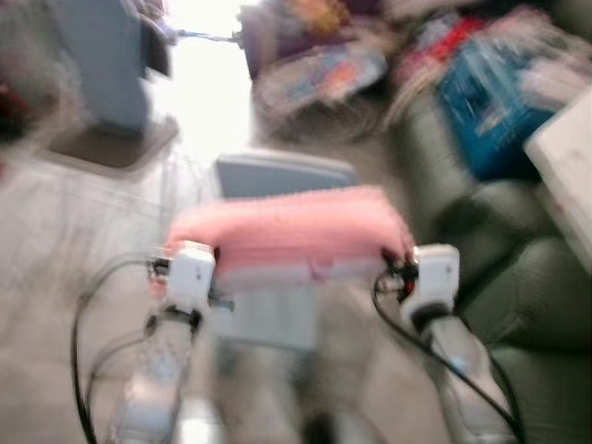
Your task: Move the pillow to the sofa
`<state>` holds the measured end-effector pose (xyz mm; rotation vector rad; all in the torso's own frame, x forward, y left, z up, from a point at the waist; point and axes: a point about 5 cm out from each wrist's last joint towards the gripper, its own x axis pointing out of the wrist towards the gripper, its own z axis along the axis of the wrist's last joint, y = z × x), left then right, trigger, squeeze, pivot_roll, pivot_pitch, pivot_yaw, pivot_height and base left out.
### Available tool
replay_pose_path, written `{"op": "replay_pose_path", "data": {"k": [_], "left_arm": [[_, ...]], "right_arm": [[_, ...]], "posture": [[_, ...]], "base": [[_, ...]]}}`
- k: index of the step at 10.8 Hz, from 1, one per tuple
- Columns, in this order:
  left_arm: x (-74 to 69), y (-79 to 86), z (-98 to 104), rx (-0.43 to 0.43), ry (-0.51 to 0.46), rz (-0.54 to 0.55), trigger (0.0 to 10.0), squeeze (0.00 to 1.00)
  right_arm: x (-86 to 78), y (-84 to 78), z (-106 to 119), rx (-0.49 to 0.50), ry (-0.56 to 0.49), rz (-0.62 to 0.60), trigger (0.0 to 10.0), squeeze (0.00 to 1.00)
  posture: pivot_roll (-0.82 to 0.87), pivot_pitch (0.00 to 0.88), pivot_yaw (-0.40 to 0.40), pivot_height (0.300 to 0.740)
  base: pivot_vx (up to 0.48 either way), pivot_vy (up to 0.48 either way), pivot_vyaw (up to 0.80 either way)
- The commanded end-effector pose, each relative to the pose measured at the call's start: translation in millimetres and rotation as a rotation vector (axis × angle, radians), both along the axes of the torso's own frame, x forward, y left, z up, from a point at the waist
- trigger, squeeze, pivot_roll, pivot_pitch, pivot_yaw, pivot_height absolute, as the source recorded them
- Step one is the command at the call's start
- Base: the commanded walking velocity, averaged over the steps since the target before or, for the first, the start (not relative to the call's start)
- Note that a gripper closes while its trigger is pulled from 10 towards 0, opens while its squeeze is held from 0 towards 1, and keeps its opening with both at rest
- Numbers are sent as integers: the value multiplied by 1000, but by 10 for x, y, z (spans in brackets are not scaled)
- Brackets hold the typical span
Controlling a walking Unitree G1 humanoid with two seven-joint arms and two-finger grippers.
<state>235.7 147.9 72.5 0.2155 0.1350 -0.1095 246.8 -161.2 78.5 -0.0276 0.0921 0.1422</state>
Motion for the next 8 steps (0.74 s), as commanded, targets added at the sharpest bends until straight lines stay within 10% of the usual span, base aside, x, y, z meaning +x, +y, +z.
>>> {"op": "replay_pose_path", "data": {"k": [1,8], "left_arm": [[56,132,77,18,-29,49,10000,0],[85,132,82,-3,-28,48,10000,0]], "right_arm": [[-19,-211,-9,-13,9,-108,10000,0],[2,-210,-15,-12,12,-111,10000,0]], "posture": [[23,57,-55,740],[19,70,-57,740]], "base": [[-285,0,0],[-118,0,0]]}}
